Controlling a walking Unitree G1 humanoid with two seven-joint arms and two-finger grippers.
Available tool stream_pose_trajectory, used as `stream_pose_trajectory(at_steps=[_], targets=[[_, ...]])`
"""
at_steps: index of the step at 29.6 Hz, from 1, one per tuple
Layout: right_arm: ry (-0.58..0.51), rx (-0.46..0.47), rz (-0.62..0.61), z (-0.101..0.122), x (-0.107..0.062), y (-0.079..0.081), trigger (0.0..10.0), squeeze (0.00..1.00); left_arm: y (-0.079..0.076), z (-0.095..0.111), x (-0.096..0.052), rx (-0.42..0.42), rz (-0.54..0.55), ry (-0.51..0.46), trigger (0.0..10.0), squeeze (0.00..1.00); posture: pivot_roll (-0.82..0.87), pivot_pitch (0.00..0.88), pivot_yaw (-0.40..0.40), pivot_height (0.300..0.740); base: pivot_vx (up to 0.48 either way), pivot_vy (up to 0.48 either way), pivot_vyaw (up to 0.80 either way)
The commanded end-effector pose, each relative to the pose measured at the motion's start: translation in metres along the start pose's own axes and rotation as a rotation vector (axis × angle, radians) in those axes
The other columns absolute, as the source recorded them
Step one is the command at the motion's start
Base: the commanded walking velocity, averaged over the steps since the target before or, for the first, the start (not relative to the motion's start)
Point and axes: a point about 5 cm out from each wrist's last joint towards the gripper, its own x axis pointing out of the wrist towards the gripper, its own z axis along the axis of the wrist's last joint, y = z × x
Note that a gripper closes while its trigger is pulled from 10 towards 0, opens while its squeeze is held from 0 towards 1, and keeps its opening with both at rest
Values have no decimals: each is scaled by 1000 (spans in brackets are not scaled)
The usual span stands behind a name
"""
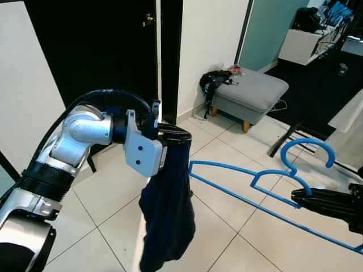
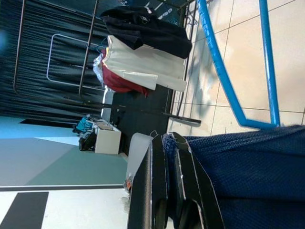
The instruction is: Hang hanger
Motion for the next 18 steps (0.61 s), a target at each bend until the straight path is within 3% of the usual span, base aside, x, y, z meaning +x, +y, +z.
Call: stream_pose_trajectory(at_steps=[1,9,18], targets=[[20,-11,-10,2,-5,0,10000,0,4,1,-3,32,-21,12,10000,0,-80,34,-2,740,0,0,0],[88,13,-57,-7,-14,0,10000,0,11,4,-4,56,-6,-1,10000,0,-84,36,1,740,0,0,0],[77,3,-41,-3,-13,3,10000,0,10,6,-1,82,-10,-18,10000,0,-84,39,5,740,0,0,0]])
